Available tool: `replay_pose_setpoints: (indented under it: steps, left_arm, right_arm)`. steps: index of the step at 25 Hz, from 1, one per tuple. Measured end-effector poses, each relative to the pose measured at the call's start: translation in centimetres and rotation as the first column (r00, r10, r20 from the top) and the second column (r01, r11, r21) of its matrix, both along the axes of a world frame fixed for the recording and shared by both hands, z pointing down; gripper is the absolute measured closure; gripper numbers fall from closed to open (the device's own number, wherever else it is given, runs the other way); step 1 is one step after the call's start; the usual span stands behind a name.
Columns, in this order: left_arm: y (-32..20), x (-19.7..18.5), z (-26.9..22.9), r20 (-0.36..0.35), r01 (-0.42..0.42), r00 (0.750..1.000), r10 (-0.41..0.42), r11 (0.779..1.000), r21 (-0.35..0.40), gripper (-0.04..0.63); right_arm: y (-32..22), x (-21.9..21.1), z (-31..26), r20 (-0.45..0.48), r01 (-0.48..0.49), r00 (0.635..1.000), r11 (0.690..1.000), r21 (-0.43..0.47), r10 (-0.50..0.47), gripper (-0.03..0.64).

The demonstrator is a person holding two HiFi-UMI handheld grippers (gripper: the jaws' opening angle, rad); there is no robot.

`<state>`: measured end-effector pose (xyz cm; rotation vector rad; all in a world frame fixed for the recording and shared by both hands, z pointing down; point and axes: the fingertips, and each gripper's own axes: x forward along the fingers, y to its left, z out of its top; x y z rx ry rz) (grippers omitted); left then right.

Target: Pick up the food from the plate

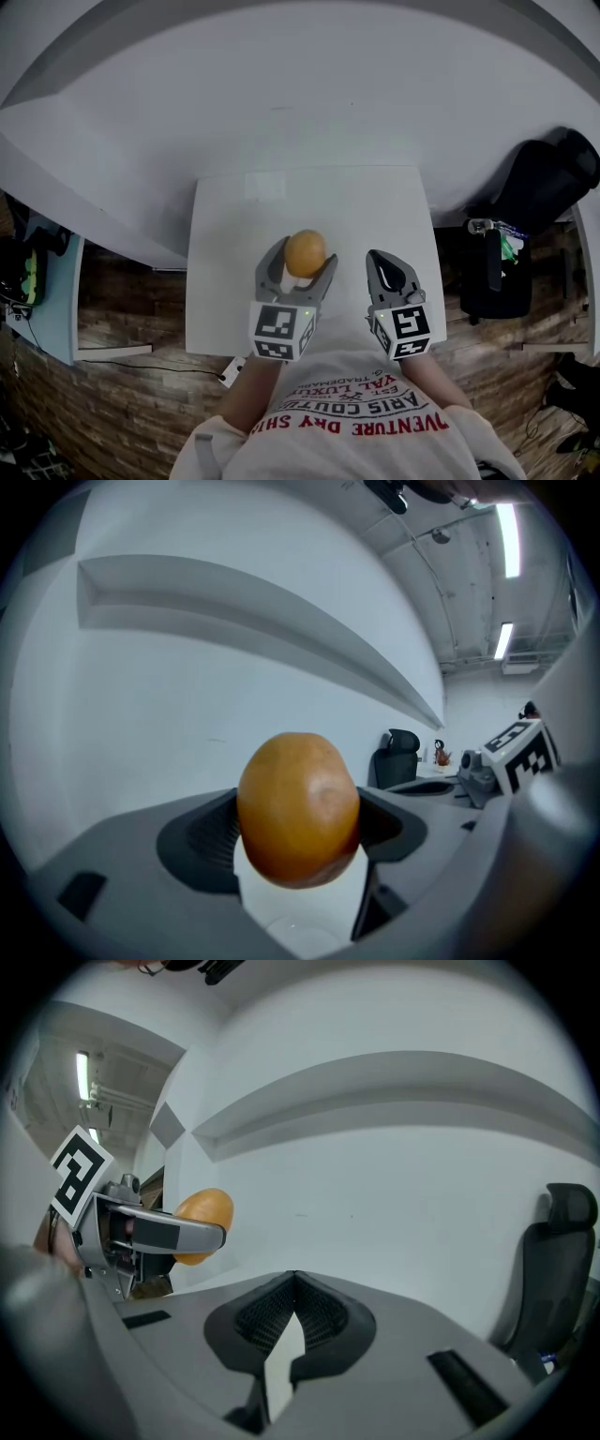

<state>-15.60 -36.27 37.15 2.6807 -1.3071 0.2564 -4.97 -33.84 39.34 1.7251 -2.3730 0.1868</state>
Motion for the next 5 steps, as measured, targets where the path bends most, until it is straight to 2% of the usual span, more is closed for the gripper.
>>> replay_pose_setpoints:
  steps: [5]
  left_arm:
    - [0.00, 0.40, 0.29, 0.012, -0.017, 1.000, 0.017, 1.000, -0.009, 0.232]
  right_arm:
    - [-0.09, -0.20, 0.36, 0.002, 0.014, 1.000, 1.000, -0.011, -0.014, 0.606]
